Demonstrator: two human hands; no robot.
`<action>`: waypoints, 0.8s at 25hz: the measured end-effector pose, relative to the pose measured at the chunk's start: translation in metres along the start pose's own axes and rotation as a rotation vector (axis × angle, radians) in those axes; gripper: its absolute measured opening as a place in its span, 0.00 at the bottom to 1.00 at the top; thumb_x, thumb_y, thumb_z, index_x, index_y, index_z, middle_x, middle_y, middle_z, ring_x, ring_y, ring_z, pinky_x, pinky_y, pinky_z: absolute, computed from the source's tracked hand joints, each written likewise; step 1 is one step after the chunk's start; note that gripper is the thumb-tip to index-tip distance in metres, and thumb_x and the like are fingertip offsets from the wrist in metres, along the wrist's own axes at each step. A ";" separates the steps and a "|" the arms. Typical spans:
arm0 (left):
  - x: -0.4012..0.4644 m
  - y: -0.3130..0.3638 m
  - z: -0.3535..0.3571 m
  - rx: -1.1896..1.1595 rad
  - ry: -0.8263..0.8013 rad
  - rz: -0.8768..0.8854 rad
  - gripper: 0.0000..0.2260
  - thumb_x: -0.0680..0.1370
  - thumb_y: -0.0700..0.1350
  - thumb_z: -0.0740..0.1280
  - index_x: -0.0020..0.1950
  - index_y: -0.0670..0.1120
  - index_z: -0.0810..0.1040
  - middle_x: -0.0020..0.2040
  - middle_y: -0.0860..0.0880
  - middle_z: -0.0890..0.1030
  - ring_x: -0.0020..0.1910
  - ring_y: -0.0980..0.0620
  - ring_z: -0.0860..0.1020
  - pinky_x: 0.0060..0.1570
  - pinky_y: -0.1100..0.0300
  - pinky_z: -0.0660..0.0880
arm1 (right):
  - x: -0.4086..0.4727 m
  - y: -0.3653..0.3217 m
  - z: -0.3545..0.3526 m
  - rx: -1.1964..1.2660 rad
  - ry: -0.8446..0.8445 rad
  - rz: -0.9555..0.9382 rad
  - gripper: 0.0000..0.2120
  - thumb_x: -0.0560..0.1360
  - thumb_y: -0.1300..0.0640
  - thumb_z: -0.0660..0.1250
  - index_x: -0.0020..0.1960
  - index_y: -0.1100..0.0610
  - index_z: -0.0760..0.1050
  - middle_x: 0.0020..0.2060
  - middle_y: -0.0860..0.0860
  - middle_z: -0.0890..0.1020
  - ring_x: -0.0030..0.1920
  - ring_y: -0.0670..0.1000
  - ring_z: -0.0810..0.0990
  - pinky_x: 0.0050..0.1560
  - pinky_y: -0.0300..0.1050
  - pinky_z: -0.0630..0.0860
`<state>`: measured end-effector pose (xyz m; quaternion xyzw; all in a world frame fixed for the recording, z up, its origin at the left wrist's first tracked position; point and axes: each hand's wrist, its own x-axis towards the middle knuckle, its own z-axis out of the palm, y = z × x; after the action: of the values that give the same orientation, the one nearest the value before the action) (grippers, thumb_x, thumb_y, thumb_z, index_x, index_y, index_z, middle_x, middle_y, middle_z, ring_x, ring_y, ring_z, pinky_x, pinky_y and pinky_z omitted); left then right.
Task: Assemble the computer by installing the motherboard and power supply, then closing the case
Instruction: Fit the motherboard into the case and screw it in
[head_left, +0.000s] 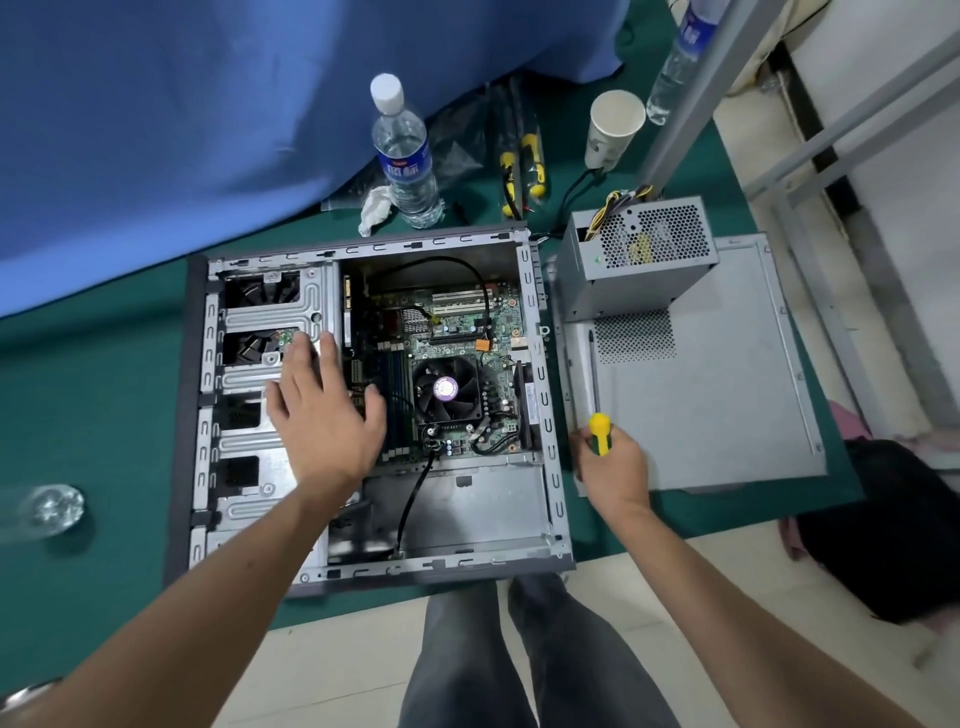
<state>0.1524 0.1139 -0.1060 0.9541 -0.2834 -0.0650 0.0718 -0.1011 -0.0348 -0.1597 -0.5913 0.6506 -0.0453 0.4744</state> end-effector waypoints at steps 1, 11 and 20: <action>0.000 0.000 0.000 -0.005 -0.001 0.002 0.34 0.76 0.56 0.55 0.80 0.44 0.56 0.80 0.42 0.54 0.79 0.44 0.51 0.75 0.43 0.48 | -0.005 -0.002 -0.004 0.023 0.007 -0.001 0.07 0.78 0.55 0.68 0.44 0.57 0.78 0.37 0.60 0.81 0.35 0.58 0.79 0.37 0.54 0.80; -0.002 -0.005 -0.013 -0.115 -0.125 0.065 0.34 0.79 0.55 0.60 0.81 0.44 0.53 0.81 0.42 0.49 0.80 0.45 0.46 0.77 0.42 0.44 | -0.078 -0.075 -0.029 0.320 0.015 -0.149 0.05 0.75 0.55 0.73 0.43 0.54 0.78 0.29 0.44 0.79 0.27 0.45 0.76 0.27 0.40 0.75; -0.065 0.013 -0.068 -0.806 -0.452 0.505 0.11 0.80 0.44 0.67 0.63 0.52 0.78 0.57 0.56 0.80 0.55 0.60 0.78 0.59 0.58 0.76 | -0.135 -0.117 0.000 0.498 -0.352 -0.055 0.05 0.77 0.57 0.70 0.43 0.54 0.79 0.28 0.50 0.77 0.28 0.48 0.75 0.35 0.44 0.76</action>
<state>0.1028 0.1456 -0.0319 0.7148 -0.4656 -0.3538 0.3836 -0.0360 0.0401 -0.0111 -0.4731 0.5110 -0.1130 0.7088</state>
